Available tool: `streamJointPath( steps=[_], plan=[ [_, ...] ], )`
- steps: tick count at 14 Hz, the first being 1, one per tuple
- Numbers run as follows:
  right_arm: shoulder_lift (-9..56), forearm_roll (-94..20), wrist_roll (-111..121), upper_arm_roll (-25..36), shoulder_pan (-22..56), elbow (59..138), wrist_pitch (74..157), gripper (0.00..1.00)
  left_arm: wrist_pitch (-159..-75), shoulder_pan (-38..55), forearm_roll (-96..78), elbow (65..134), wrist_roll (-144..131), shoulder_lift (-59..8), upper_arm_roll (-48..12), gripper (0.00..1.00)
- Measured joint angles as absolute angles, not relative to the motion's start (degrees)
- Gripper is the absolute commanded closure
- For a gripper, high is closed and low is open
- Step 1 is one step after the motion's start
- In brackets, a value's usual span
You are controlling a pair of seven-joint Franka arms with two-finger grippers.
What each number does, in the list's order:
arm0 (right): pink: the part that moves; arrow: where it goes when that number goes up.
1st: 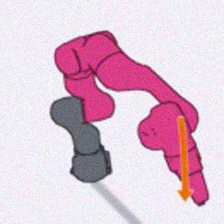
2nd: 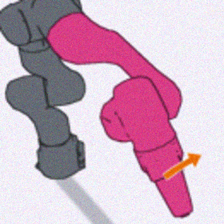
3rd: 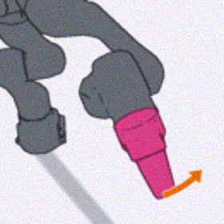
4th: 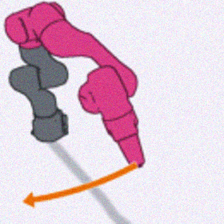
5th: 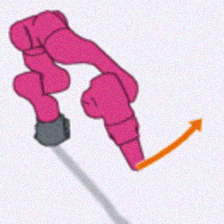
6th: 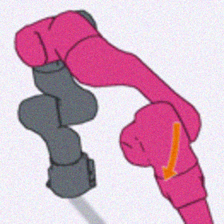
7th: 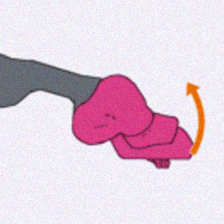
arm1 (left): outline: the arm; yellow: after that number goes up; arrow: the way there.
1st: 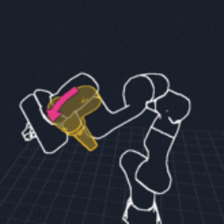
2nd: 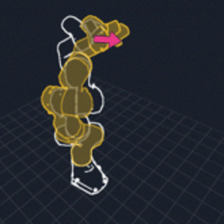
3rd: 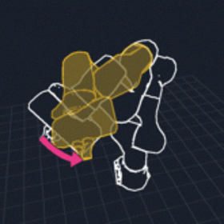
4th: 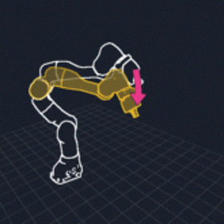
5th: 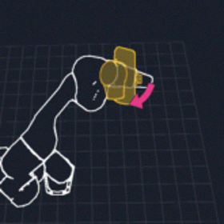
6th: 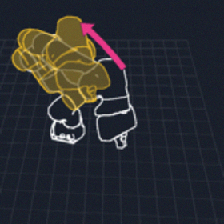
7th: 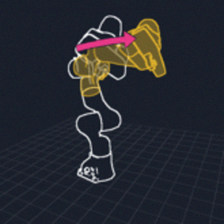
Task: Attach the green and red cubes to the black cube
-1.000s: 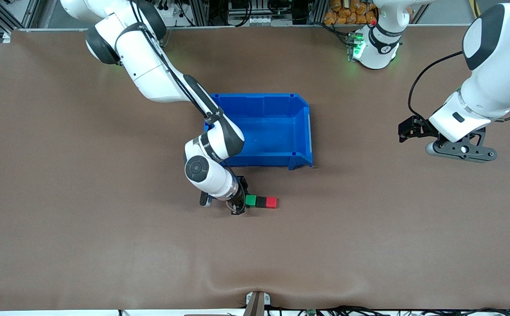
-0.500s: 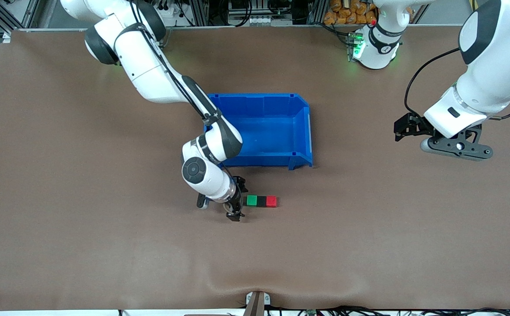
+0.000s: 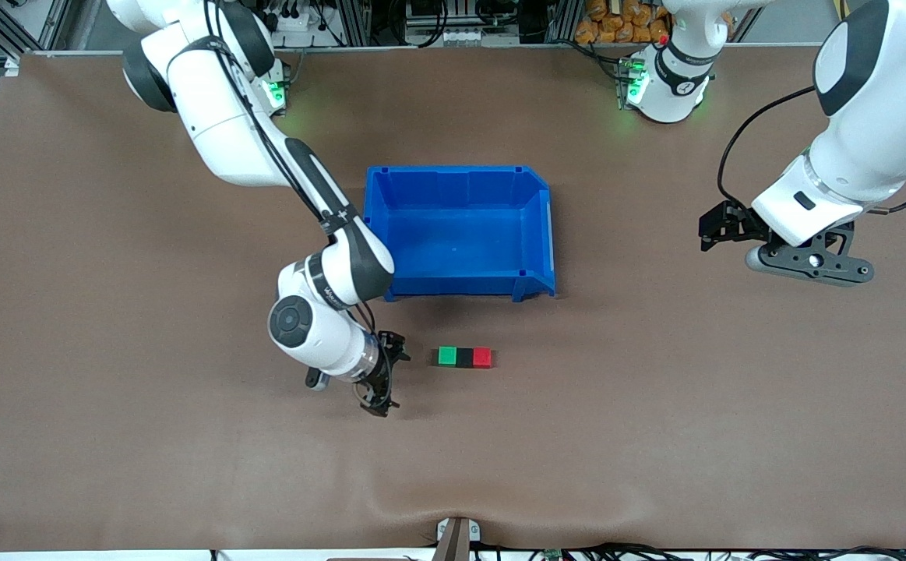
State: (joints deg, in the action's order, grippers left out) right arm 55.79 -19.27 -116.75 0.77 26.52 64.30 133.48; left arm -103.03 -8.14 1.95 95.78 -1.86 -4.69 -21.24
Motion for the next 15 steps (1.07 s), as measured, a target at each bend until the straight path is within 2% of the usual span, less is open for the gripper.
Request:
streamJointPath(
  steps=[9, 15],
  plan=[
    [51.64, -11.51, -111.11, 1.1, 22.02, 64.1, 133.07, 0.0, -102.92, -8.16, 1.95, 95.78, -1.86, -4.84, -21.24, 0.0],
    [47.72, -9.01, -99.07, 1.26, 19.56, 64.06, 122.2, 0.0, -102.89, -8.27, 1.95, 95.79, -1.86, -5.16, -21.18, 0.0]
  ],
)
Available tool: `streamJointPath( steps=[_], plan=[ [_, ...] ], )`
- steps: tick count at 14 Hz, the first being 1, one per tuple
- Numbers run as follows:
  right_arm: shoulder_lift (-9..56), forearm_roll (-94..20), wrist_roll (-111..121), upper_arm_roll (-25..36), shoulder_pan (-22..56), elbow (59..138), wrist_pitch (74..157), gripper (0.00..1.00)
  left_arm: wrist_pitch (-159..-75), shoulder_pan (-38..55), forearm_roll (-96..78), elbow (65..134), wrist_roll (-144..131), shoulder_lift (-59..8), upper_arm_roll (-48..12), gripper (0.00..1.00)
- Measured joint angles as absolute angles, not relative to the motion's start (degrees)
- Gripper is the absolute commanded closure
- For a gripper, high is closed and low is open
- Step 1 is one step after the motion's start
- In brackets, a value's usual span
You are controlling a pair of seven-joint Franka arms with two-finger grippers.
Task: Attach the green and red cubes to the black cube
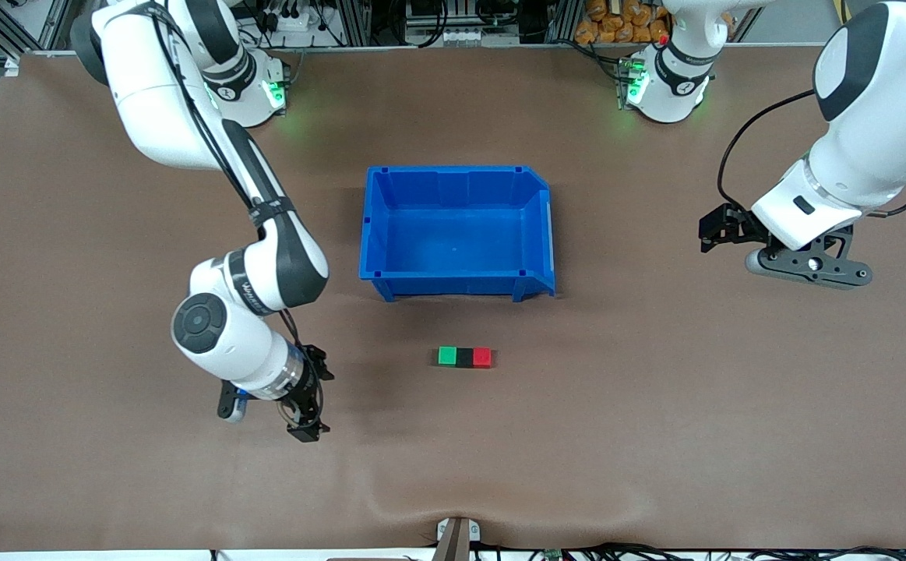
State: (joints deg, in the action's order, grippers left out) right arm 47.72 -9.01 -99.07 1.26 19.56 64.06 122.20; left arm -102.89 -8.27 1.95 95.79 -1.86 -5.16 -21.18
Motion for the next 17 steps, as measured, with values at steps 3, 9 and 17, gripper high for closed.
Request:
streamJointPath(
  steps=[3, 9, 17],
  plan=[
    [44.13, -8.94, -89.52, 1.3, 16.7, 64.0, 113.58, 0.0, -102.89, -8.27, 1.95, 95.78, -1.86, -5.16, -21.18, 0.0],
    [37.65, -8.94, -75.71, 1.29, 11.51, 64.05, 100.68, 0.0, -102.88, -8.29, 1.95, 95.79, -1.86, -5.22, -21.18, 0.0],
    [29.66, -8.89, -57.34, 1.34, 5.22, 67.03, 90.38, 0.0, -102.49, -8.29, 1.95, 95.34, -1.86, -5.25, -21.22, 0.0]
  ],
)
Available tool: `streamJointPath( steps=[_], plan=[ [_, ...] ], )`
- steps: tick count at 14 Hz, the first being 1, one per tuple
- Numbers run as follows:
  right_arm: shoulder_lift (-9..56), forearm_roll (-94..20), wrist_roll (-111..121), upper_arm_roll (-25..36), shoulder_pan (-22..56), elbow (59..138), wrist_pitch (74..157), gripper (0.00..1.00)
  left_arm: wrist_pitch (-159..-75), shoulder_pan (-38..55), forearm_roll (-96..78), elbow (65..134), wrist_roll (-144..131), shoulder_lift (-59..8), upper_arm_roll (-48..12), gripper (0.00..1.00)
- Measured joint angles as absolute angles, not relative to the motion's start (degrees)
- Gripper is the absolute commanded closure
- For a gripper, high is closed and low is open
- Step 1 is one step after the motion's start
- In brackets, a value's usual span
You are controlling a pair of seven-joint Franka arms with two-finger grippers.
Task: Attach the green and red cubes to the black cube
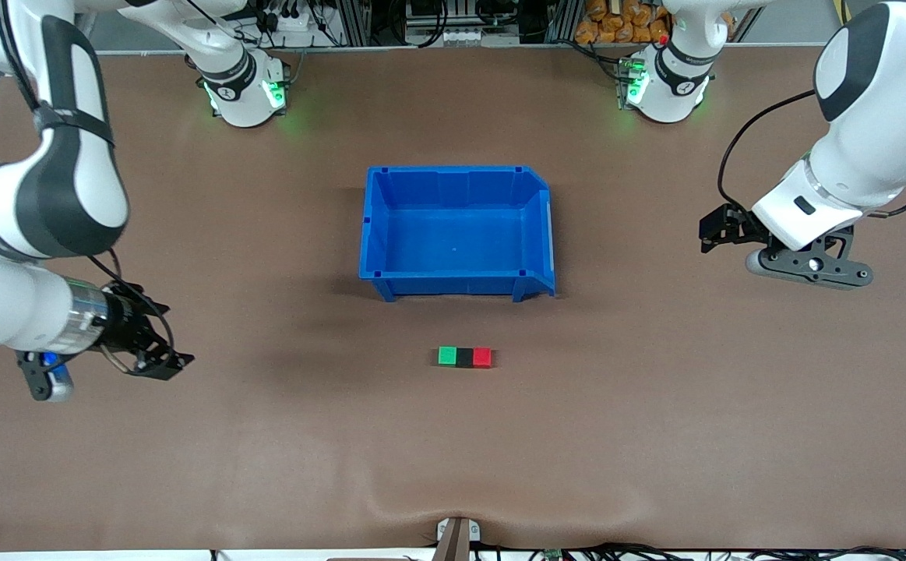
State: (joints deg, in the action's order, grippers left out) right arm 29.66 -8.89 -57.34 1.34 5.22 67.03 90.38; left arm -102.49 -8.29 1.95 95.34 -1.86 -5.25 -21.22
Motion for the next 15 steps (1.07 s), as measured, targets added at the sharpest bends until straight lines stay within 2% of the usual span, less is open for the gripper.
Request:
streamJointPath(
  steps=[9, 15],
  plan=[
    [22.57, -7.17, -33.2, 1.4, -2.82, 67.34, 80.76, 0.0, -100.44, -8.68, 1.95, 94.08, -2.46, -5.22, -20.61, 0.0],
    [16.26, -4.19, -21.15, 2.89, -3.99, 67.45, 74.09, 0.0, -99.96, -9.14, 1.95, 92.09, -2.46, -4.81, -20.42, 0.0]
  ],
)
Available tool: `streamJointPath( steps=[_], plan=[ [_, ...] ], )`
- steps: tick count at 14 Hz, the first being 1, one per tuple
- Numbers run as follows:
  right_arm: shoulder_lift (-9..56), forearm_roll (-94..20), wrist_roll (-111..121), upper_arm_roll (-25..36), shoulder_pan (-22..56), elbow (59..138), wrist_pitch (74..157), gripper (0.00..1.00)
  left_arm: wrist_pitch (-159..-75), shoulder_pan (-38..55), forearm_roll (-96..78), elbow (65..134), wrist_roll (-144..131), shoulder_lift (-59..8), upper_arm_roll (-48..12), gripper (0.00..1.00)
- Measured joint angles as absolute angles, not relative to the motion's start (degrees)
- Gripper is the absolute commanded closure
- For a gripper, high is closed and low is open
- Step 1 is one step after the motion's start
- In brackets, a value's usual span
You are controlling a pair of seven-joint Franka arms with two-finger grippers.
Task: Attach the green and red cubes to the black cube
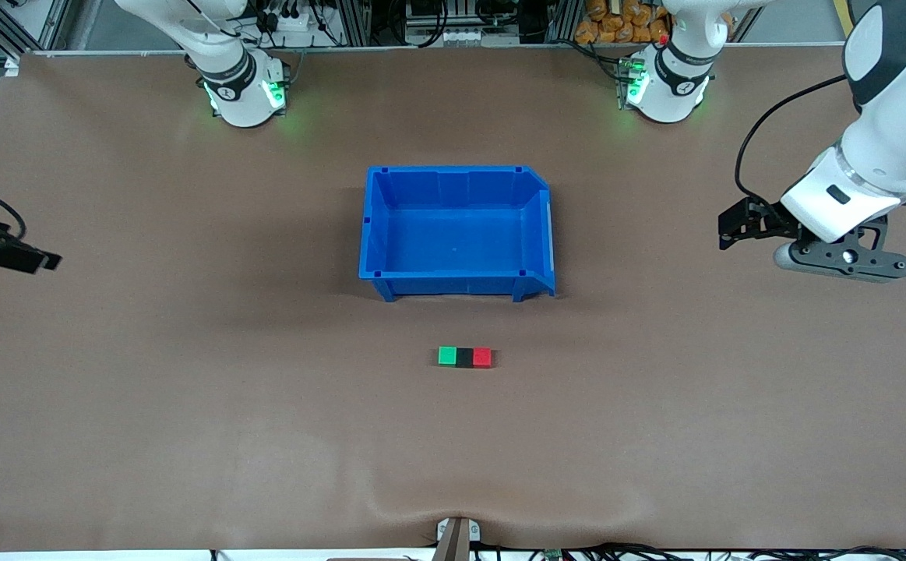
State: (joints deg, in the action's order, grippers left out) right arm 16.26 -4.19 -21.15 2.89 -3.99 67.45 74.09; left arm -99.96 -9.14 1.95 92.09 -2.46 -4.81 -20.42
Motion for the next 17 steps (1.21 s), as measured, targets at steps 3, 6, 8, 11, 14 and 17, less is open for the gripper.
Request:
streamJointPath(
  steps=[3, 6, 8, 11, 14, 17],
  plan=[
    [12.17, -4.19, -13.63, 7.49, -1.95, 69.55, 72.76, 0.0, -97.23, -6.94, 1.95, 91.98, -0.91, -4.22, -16.31, 0.0],
    [7.63, -4.19, -10.64, 9.14, -0.8, 73.55, 72.69, 0.0, -96.01, 0.48, 1.95, 91.84, -0.58, -3.48, -7.98, 0.0],
    [4.96, -4.19, -9.84, 9.46, -0.79, 75.68, 72.7, 0.0, -94.75, 1.44, 1.95, 91.7, -0.58, -2.48, -7.1, 0.0],
    [2.0, -4.18, -9.59, 9.75, -0.92, 78.5, 72.9, 0.0, -93.85, 1.98, 1.95, 91.34, -0.7, -1.55, -7.22, 0.0],
    [-0.13, -4.15, -9.55, 9.73, -1.08, 81.21, 73.87, 0.0, -90.42, 2.17, 1.85, 89.22, -0.73, -1.39, -7.24, 0.0],
    [-2.3, -3.01, -9.56, 7.06, -2.69, 82.76, 73.97, 0.0, -88.86, 2.19, 1.81, 88.56, -0.73, -1.22, -7.22, 0.0]
  ],
)
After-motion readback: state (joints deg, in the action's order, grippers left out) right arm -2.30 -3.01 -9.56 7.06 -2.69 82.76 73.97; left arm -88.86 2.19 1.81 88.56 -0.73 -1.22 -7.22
